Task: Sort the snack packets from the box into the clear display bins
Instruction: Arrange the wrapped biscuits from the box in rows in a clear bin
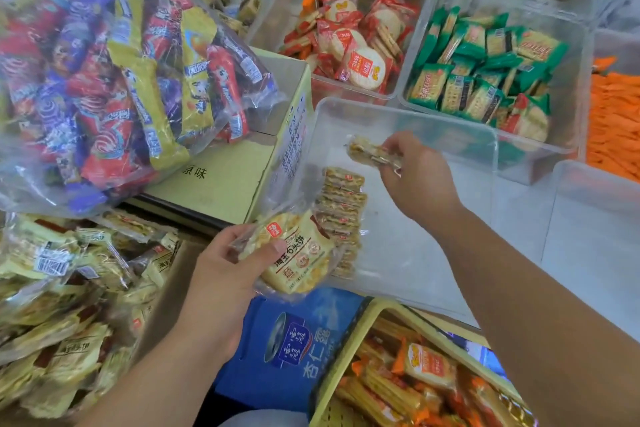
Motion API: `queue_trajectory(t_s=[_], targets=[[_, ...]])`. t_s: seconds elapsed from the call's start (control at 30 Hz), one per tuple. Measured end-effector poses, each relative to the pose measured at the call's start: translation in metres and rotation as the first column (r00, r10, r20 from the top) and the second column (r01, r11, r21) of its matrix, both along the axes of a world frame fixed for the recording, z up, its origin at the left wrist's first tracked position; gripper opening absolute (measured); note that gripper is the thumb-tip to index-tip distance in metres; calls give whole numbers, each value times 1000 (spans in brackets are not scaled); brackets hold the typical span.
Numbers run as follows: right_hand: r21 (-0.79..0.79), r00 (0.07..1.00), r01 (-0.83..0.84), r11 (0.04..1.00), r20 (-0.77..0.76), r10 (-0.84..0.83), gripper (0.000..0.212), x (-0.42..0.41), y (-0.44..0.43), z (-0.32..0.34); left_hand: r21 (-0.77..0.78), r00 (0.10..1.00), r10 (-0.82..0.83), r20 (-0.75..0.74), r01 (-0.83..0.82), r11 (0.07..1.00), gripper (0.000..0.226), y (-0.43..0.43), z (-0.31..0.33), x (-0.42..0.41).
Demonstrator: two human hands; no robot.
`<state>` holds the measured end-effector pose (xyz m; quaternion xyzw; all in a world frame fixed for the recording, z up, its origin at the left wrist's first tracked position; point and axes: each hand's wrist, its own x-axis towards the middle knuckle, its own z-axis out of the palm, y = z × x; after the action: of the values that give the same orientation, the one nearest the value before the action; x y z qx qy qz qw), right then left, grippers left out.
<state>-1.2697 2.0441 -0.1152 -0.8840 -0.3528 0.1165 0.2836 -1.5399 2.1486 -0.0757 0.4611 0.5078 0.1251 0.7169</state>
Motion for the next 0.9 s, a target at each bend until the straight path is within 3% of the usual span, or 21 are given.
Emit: queue_trajectory(t_s=[0.27, 0.43, 0.63, 0.9], targets=[[-317, 975, -197, 928, -165, 151, 22, 28, 59, -52, -41, 999, 19, 30, -18, 999, 61, 0, -7, -6], [-345, 939, -279, 896, -293, 180, 51, 30, 69, -65, -71, 999, 23, 46, -20, 997, 65, 1, -9, -8], [-371, 909, -371, 851, -332, 252, 41, 27, 68, -64, -81, 997, 40, 58, -36, 996, 72, 2, -12, -8], [-423, 909, -387, 819, -327, 260, 47, 15, 66, -63, -143, 994, 66, 91, -52, 988, 71, 0, -13, -6]])
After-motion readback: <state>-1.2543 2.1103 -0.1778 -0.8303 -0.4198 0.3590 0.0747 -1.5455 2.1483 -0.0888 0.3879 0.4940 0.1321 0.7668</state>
